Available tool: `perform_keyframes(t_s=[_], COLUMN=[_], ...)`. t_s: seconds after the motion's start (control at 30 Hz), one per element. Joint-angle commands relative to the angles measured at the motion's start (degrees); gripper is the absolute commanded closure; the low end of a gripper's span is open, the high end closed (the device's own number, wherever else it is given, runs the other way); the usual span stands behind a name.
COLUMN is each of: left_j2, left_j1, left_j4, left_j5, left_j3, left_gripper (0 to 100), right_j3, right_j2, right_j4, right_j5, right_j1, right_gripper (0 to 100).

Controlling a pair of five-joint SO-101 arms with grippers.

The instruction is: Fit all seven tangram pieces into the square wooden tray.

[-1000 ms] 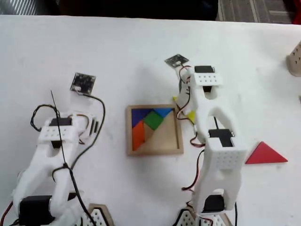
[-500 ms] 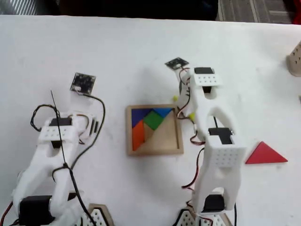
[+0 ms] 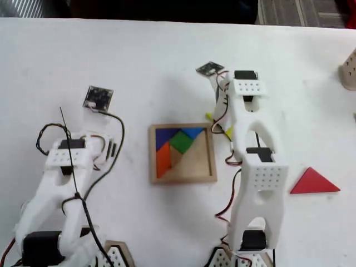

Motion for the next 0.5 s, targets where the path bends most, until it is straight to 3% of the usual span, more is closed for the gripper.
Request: perform_keyframes(t_s=[0.0,0.27,0.47], left_j2=[-1.98,-1.98,-1.98], left_j1=[-0.48,-0.48,-0.48], left_j4=[0.26,-0.97,-0.97], left_j5=[-0.62,-0.62,-0.62], left_j3=[-0.53,-0.26,-0.26], left_gripper=[83,83,83], right_j3=[-5.45,-15.56,-23.38], right_j2=[3.12,10.07,14.55], right_j4=[0.31,10.33,13.85], right_j5=[1.41,8.09,8.53], right_j1=[2.42,1.63,0.75], right_gripper=[65.9,65.9,66.2])
